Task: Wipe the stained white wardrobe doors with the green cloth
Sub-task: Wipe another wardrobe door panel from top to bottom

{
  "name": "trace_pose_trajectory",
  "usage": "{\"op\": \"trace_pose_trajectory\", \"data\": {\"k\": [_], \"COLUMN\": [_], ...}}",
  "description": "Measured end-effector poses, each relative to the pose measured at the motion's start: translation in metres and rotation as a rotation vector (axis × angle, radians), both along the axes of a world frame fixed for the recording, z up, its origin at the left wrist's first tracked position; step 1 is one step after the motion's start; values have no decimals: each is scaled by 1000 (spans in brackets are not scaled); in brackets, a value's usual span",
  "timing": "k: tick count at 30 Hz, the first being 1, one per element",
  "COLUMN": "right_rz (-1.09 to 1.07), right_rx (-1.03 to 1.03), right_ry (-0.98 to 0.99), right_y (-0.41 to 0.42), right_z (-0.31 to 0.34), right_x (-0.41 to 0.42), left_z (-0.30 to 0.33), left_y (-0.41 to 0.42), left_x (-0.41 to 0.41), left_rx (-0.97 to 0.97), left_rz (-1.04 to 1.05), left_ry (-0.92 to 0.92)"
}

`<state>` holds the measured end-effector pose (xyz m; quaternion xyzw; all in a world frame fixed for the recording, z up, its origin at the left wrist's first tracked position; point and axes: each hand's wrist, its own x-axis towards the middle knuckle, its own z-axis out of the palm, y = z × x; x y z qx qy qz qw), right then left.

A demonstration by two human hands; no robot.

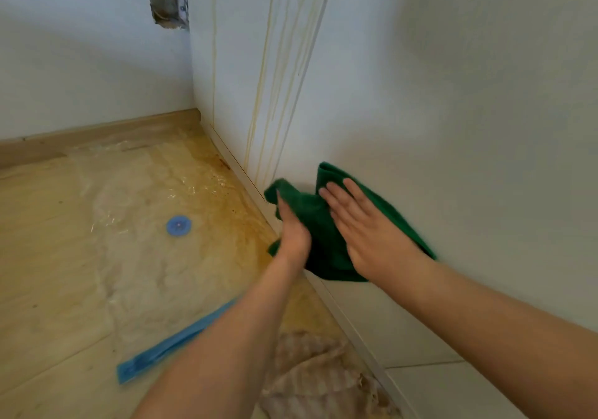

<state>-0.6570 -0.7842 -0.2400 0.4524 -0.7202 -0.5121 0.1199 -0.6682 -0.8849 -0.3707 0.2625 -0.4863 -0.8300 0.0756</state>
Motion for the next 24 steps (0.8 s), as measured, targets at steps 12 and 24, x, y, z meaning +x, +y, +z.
{"op": "trace_pose_trajectory", "data": {"k": [12,24], "right_rz": [26,12], "right_rx": [-25,32], "right_ry": [-14,-40], "right_y": [13,19], "right_z": [1,-22], "right_x": [2,11], "left_z": [-111,-93], "left_y": [39,-44], "left_x": [5,-47], "left_rx": [261,178], "left_rz": [-84,144], "left_ry": [-258,-87]}}
